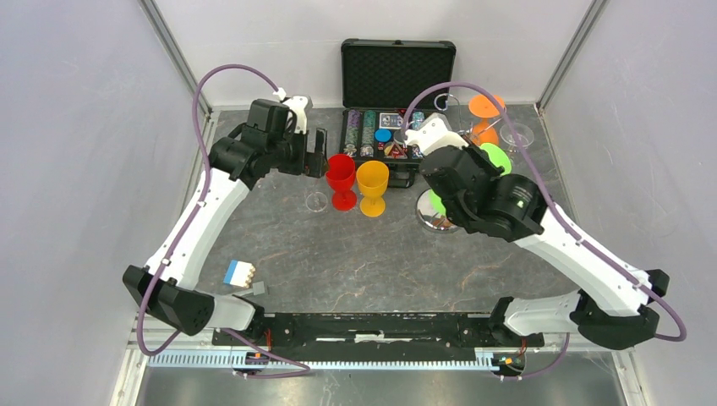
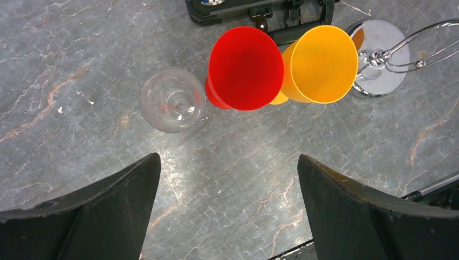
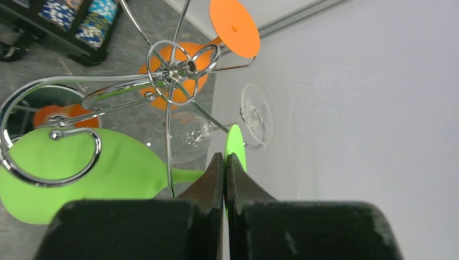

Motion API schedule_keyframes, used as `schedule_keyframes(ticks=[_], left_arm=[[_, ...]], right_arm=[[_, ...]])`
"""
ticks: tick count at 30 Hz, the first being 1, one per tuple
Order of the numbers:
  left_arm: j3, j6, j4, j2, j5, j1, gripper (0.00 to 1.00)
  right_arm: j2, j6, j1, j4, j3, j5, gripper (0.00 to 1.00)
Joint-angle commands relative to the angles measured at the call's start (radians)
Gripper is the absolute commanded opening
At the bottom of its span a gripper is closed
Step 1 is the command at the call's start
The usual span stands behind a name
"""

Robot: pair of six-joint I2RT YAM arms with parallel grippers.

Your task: Take the wine glass off the wine glass rack

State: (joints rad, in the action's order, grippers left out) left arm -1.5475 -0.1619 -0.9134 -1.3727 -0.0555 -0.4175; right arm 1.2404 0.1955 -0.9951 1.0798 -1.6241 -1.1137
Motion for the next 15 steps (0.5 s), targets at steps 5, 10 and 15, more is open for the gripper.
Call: schedule_keyframes(ticks=[5,10,15], left_arm=[[0.024,0.012,0.092,0.077,-0.014,0.0,1.0],[0.049,0.004,0.141,0.126,-0.014,0.0,1.0],[0.07,-0.021,0.189,0.176,-0.014,0.0,1.0]], right_arm=[[0.007,0.099,0.048,-0.153,0.062,-0.146,0.0],[-0.029,0.142,0.136,-0.236,0.135,-0.097,0.0],[-0.068,0.088,0.148,-0.182,0.145,-0.083,0.0]])
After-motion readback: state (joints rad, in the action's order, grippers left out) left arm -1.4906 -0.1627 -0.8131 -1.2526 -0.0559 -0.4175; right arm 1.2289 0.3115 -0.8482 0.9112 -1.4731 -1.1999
